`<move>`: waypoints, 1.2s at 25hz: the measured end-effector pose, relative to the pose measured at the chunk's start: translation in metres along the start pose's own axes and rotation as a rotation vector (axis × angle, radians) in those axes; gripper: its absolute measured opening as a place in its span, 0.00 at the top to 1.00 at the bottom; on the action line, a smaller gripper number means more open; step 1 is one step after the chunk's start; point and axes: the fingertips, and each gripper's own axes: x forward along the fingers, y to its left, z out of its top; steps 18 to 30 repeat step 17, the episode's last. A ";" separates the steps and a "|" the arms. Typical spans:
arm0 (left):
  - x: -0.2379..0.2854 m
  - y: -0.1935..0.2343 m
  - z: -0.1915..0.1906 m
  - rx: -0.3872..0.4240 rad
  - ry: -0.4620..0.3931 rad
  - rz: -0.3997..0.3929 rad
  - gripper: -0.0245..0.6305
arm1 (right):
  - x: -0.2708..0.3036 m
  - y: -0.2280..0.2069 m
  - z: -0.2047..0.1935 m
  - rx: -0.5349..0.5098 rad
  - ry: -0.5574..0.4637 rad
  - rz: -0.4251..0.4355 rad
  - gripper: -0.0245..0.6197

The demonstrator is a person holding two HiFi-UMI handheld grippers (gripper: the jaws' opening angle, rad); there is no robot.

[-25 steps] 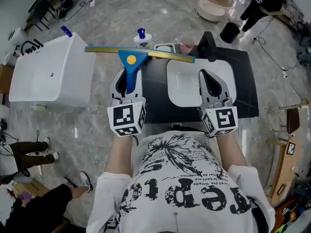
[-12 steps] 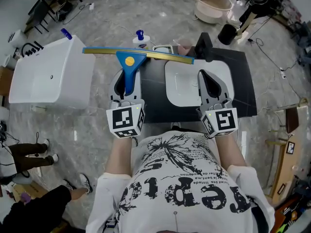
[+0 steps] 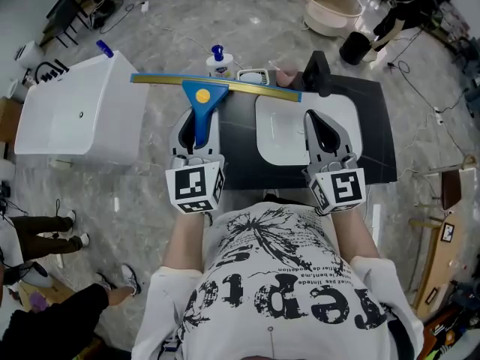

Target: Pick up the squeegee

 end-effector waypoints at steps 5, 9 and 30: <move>0.011 0.006 -0.004 -0.015 0.007 0.006 0.74 | 0.010 -0.006 -0.003 0.010 0.011 -0.010 0.94; 0.011 0.000 -0.009 -0.018 0.013 0.010 0.74 | 0.007 -0.009 -0.008 0.008 0.010 -0.012 0.94; 0.017 -0.006 -0.017 -0.023 0.020 0.019 0.74 | 0.007 -0.014 -0.014 -0.005 -0.004 0.003 0.94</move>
